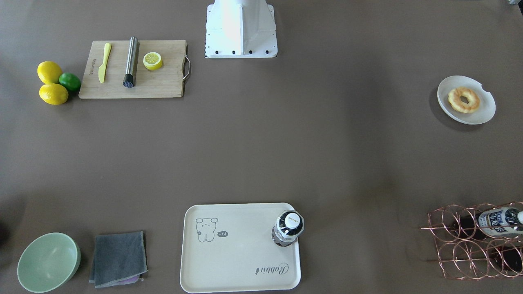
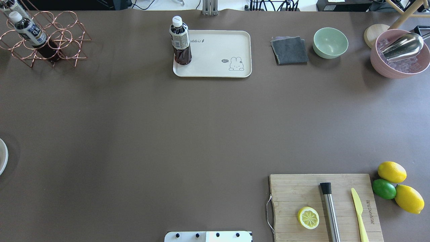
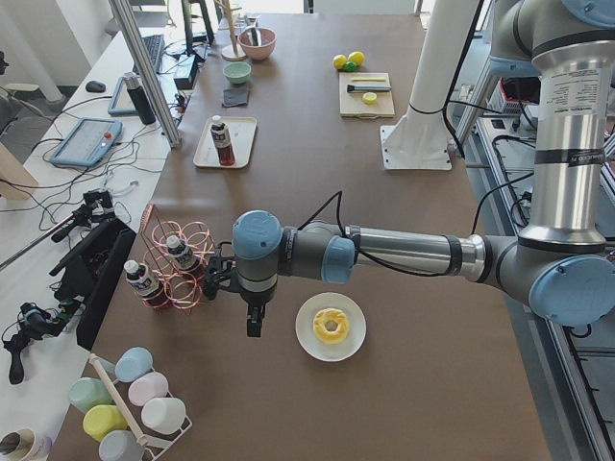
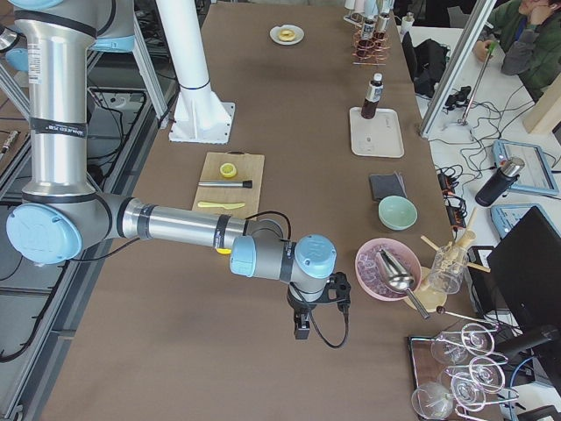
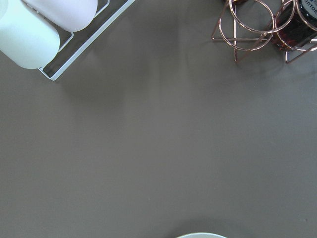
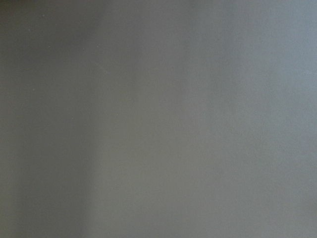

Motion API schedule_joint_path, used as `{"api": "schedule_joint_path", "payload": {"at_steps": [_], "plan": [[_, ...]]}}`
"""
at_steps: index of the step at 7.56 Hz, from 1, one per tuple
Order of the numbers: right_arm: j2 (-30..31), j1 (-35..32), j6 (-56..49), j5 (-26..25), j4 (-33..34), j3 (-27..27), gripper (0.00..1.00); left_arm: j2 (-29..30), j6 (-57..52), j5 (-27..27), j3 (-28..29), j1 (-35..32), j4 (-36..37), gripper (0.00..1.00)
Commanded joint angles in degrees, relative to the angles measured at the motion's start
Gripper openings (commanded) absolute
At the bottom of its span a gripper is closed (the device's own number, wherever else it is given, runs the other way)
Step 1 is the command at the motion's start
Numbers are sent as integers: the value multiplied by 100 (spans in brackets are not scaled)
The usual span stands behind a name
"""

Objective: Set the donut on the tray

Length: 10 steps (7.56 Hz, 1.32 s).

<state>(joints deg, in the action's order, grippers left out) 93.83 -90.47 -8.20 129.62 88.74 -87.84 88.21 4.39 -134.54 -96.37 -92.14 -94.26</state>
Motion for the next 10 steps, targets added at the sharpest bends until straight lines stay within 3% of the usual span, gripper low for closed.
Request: {"api": "schedule_joint_path", "payload": {"at_steps": [1, 7, 8, 9, 10], "plan": [[30, -6, -6, 2, -6, -31, 100, -189, 1, -2, 4, 12, -425, 99], [91, -32, 38, 54, 3, -480, 100, -225, 44, 60, -39, 118, -462, 99], [92, -32, 55, 55, 12, -471, 100, -268, 19, 51, -100, 66, -680, 99], [170, -119, 47, 116, 3, -488, 100, -739, 27, 25, -101, -22, -1265, 99], [179, -381, 47, 151, 3, -480, 100, -630, 53, 7, 221, -5, -1993, 99]]}}
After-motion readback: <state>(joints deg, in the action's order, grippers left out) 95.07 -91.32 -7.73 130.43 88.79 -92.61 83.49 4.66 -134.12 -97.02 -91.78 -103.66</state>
